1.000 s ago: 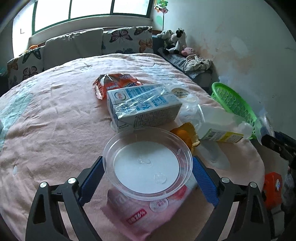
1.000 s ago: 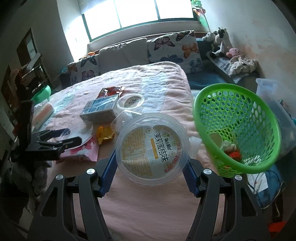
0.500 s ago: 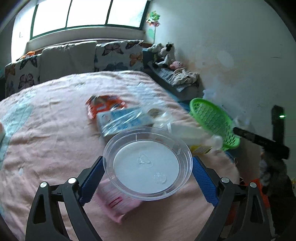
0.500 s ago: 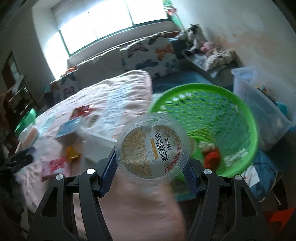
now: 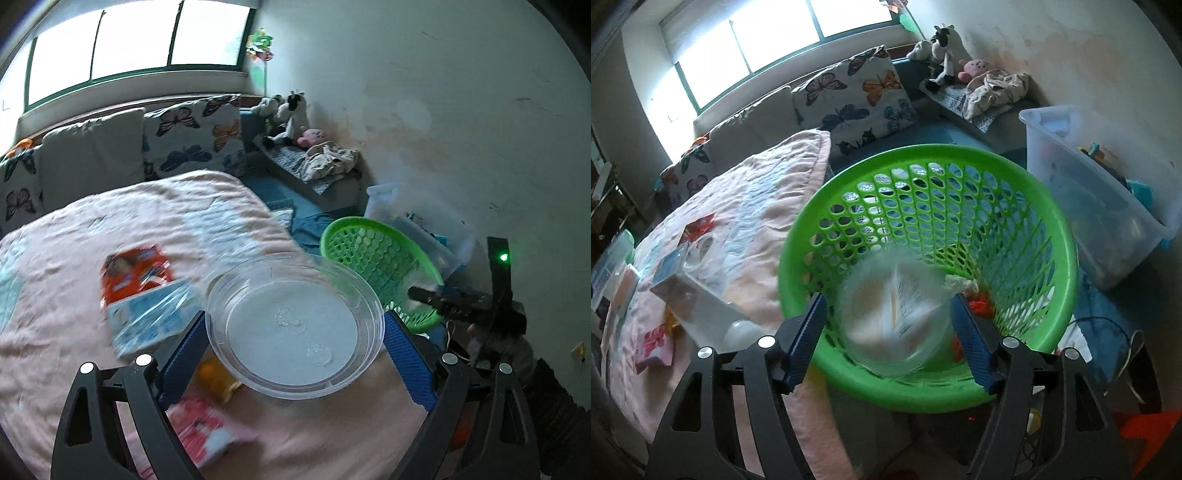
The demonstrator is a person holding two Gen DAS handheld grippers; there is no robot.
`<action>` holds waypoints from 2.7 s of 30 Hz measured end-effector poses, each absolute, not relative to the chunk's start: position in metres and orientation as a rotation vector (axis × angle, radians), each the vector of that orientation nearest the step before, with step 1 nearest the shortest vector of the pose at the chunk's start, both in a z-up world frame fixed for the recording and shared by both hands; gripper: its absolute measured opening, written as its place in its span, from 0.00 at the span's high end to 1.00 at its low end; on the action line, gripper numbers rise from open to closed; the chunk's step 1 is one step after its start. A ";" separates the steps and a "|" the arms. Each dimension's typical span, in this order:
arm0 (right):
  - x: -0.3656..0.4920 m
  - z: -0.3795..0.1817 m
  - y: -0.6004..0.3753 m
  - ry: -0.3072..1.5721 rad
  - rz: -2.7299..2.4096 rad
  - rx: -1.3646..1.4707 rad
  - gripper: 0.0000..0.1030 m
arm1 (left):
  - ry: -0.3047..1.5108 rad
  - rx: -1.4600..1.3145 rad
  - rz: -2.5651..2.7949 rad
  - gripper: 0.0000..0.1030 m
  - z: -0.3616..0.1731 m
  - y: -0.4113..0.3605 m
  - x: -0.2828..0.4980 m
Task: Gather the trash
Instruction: 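Drop the cup into the green basket with the right tool while the left tool drops the lid, then grasp the clear plastic bottle with the right tool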
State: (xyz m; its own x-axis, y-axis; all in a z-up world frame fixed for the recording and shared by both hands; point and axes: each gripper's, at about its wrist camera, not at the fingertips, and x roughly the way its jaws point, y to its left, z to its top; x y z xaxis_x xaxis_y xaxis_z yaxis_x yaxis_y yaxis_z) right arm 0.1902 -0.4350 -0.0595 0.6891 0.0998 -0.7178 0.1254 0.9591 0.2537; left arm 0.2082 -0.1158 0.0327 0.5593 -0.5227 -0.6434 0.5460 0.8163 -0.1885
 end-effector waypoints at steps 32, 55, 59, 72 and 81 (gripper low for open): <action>0.128 -0.048 -0.485 0.729 -0.053 0.339 0.23 | 0.918 0.222 -0.751 0.13 -0.016 -0.313 0.250; 0.111 -0.050 -0.475 0.733 -0.043 0.373 0.23 | 0.945 0.152 -0.766 0.09 -0.017 -0.304 0.244; 0.108 -0.045 -0.466 0.726 -0.034 0.363 0.23 | 0.918 0.125 -0.764 0.09 -0.006 -0.284 0.236; 0.108 -0.032 -0.428 0.713 0.035 0.329 0.22 | 0.816 0.090 -0.681 0.09 0.017 -0.194 0.203; 0.121 -0.032 -0.393 0.725 0.127 0.274 0.22 | 0.785 0.050 -0.593 0.09 0.020 -0.121 0.189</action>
State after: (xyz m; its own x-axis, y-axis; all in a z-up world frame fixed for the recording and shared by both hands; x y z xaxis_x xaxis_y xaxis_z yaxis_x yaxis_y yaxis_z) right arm 0.1206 -0.3927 -0.0320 0.7428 0.2083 -0.6362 -0.0196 0.9567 0.2904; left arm 0.1894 -0.1207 0.0204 0.5536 -0.4838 -0.6778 0.5200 0.8366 -0.1724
